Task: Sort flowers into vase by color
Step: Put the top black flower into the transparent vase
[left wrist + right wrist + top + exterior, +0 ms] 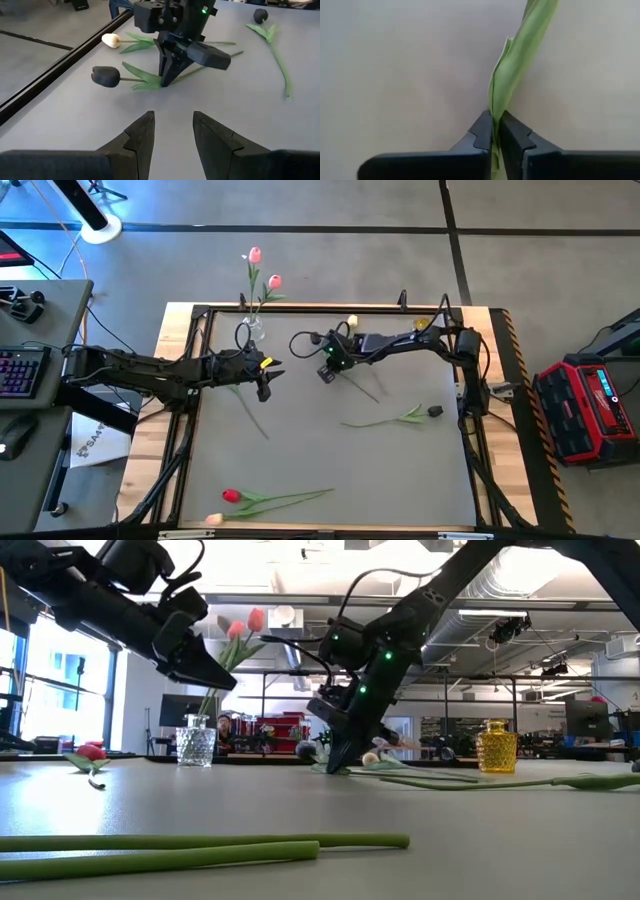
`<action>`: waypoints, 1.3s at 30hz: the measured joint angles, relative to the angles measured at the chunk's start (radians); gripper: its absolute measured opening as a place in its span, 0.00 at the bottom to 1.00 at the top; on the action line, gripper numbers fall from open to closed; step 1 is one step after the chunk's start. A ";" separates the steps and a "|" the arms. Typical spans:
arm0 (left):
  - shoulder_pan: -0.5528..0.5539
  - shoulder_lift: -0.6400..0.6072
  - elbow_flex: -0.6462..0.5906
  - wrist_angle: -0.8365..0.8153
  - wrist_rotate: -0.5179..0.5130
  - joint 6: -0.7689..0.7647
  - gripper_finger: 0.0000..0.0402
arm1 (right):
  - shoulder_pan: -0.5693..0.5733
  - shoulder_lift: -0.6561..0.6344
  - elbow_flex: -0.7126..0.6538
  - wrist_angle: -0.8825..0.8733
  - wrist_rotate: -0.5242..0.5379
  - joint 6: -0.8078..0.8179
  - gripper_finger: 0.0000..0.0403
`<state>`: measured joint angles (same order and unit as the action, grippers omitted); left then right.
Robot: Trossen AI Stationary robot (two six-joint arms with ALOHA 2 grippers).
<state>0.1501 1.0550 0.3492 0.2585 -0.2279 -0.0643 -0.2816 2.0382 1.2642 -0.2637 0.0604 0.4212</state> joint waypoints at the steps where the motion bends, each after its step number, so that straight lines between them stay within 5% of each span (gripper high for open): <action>1: 0.000 0.000 0.000 0.004 0.000 -0.003 0.30 | 0.004 -0.003 -0.001 0.000 0.008 -0.005 0.03; 17: 0.000 0.000 0.000 0.075 0.000 -0.031 0.30 | 0.196 -0.169 -0.003 0.288 0.283 -0.166 0.01; 22: -0.001 0.000 0.000 0.133 0.008 -0.010 0.30 | 0.267 -0.170 -0.003 0.398 0.275 -0.320 0.00; 27: -0.021 0.000 0.000 0.153 0.022 0.022 0.30 | 0.307 -0.170 -0.003 0.431 0.269 -0.370 0.00; 33: -0.059 0.000 0.000 0.214 0.162 0.106 0.30 | 0.311 -0.171 -0.002 0.435 0.269 -0.382 0.00; 39: -0.081 0.000 -0.001 0.266 0.165 0.145 0.31 | 0.311 -0.173 -0.002 0.448 0.230 -0.438 0.00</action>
<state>0.0687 1.0554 0.3485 0.5247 -0.0629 0.0811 0.0292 1.8656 1.2625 0.1844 0.2902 -0.0163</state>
